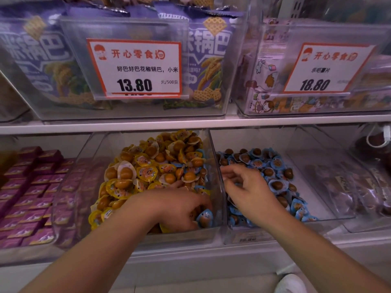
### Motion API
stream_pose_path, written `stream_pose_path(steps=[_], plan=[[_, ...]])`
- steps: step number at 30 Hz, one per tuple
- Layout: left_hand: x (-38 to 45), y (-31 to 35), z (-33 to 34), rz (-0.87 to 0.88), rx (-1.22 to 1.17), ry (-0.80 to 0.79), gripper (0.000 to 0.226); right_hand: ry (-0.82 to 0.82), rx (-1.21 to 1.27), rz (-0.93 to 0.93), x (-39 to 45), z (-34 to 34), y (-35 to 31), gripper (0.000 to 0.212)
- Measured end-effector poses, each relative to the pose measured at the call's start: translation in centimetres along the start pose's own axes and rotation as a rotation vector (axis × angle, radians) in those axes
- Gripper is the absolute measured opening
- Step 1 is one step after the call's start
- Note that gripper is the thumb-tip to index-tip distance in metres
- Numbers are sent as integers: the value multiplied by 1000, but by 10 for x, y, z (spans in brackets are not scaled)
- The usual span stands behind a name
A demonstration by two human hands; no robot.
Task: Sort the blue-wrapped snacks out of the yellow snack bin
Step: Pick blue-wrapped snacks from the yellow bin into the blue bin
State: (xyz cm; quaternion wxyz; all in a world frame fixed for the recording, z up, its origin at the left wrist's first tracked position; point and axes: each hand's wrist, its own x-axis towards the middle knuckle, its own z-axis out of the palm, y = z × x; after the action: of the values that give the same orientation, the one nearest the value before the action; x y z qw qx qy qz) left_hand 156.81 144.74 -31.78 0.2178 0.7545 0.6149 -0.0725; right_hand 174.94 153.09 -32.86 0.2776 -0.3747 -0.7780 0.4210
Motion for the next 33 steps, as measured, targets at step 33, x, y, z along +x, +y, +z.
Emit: stream_pose_path(steps=[33], plan=[[-29,-21,-14,30,-340,55,21,83,-39,-152,-12,-5,-15,22]])
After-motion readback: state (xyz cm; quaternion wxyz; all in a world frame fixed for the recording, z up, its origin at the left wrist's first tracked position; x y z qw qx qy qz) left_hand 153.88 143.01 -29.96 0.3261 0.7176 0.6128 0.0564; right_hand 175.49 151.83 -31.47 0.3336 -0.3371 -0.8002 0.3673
